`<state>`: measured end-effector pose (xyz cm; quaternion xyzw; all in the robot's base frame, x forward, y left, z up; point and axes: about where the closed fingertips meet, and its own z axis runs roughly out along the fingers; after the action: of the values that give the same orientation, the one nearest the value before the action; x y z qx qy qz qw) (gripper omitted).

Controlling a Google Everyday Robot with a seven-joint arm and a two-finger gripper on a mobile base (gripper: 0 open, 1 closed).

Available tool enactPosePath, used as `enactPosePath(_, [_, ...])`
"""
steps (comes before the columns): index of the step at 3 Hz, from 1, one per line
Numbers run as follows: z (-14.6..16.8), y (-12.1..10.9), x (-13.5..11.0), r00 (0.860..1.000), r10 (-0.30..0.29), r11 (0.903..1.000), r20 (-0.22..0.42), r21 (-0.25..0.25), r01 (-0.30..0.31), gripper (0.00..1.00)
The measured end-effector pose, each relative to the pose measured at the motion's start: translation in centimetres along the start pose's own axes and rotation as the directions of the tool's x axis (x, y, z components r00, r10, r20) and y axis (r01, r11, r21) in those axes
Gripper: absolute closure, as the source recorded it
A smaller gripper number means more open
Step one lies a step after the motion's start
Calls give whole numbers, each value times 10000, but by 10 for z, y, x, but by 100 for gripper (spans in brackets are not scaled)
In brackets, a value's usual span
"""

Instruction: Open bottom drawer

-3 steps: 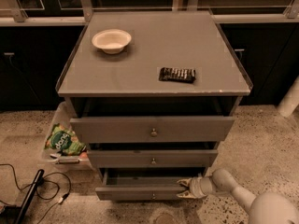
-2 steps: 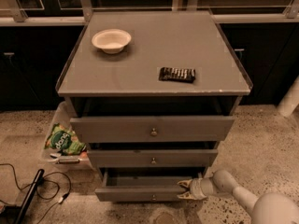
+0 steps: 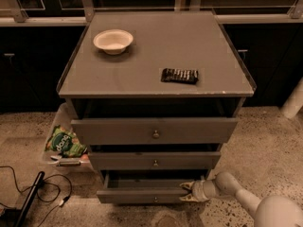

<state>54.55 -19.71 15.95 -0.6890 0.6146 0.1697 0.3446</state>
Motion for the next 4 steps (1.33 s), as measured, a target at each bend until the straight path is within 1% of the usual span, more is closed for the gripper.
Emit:
enactPosePath(1, [1, 0, 0, 10000, 9, 10000, 7, -10, -9, 35])
enactPosePath(2, [4, 11, 1, 9993, 43, 9996, 367, -291, -32, 12])
enactPosePath(3, [1, 10, -1, 9993, 43, 9996, 367, -291, -32, 14])
enactPosePath(4, [-8, 46, -4, 9990, -166, 9987, 407, -484, 185, 38])
